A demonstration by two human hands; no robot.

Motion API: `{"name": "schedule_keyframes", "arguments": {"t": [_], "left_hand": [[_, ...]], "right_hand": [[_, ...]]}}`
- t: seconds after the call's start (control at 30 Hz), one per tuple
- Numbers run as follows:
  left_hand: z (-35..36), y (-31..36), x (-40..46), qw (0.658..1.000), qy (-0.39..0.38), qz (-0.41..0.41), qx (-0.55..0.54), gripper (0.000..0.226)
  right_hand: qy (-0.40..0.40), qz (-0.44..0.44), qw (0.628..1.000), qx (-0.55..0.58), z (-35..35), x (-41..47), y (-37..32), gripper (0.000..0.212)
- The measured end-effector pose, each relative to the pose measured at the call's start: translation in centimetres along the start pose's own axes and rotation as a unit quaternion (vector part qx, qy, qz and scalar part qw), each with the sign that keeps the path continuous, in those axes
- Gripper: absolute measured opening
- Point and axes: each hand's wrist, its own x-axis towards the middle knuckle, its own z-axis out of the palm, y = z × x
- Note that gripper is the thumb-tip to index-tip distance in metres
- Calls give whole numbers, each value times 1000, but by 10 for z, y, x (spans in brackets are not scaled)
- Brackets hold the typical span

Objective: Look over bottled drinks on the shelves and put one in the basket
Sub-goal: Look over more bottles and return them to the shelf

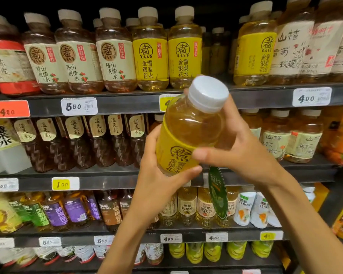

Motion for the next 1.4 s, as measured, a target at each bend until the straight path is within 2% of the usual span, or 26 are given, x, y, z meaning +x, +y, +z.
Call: {"name": "schedule_keyframes", "arguments": {"t": [0.1, 0.33, 0.5, 0.63, 0.77, 0.87, 0.93, 1.07, 1.17, 1.3, 1.4], "left_hand": [[-1, -4, 1, 1000, 14, 23, 0, 87], [-2, -9, -2, 1000, 3, 29, 0, 79], [-2, -13, -7, 999, -37, 1, -20, 67], [-2, -18, -10, 996, -41, -60, -56, 87], [8, -20, -12, 990, -10, -96, -104, 95], [14, -19, -8, 980, 38, -115, -158, 103], [16, -17, -6, 976, 51, -124, -173, 106], [16, -17, -10, 960, 20, -136, -242, 88], [17, -18, -11, 952, -13, -156, -264, 82], [12, -14, -4, 972, 5, -143, -185, 58], [12, -11, 3, 989, 11, -107, -103, 75]], "right_hand": [[-23, -12, 999, -20, 1, -4, 0, 85], [-9, -41, 999, -31, 7, -8, -2, 80], [-28, -1, 1000, -4, -1, 3, -3, 74], [-19, 56, 996, 69, -7, 13, 0, 78], [65, 60, 993, 73, -3, 16, 6, 47], [116, 66, 987, 84, -1, 20, 7, 36], [110, 84, 986, 88, -3, 23, 4, 37], [113, 95, 985, 92, -6, 31, 1, 47], [100, 98, 981, 134, -5, 34, 2, 45], [149, 72, 984, 69, -4, 35, -1, 44], [199, 59, 978, 9, -1, 36, -4, 59]]}}
